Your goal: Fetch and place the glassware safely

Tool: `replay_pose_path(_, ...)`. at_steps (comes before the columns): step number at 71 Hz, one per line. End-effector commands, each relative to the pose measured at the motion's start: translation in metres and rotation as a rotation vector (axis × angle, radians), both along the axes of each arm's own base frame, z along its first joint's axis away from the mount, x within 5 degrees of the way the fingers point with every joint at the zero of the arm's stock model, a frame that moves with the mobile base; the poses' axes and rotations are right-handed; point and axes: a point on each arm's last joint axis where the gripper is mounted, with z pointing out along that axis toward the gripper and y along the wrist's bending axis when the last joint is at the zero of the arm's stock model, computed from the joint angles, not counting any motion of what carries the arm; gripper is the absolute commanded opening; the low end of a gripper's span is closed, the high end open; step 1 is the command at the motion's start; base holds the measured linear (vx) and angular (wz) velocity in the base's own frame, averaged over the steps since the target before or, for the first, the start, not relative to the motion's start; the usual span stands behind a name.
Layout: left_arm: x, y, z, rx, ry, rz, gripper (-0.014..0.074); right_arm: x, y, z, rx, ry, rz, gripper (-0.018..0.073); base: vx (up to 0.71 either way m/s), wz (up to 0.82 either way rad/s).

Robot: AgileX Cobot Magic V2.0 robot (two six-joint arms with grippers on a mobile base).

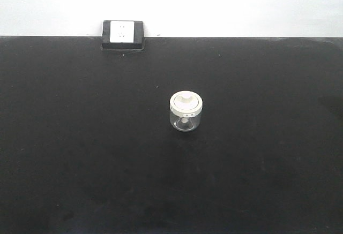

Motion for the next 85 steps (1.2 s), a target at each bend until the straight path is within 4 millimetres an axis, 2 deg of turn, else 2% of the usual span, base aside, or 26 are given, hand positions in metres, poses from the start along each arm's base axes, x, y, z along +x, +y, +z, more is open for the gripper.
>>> replay_pose_path(1, 0.0004, -0.001, -0.0018, -0.015, -0.056, -0.013, -0.0007, -0.0004, 0.0001, 0.0024, -0.017, -0.084, -0.003, -0.0003, 0.0, 0.0)
replay_pose_path(85, 0.0004, -0.001, -0.0018, -0.015, -0.056, -0.013, -0.0007, -0.0003, 0.0, 0.0015, -0.016, -0.075, -0.003, -0.0003, 0.0, 0.0)
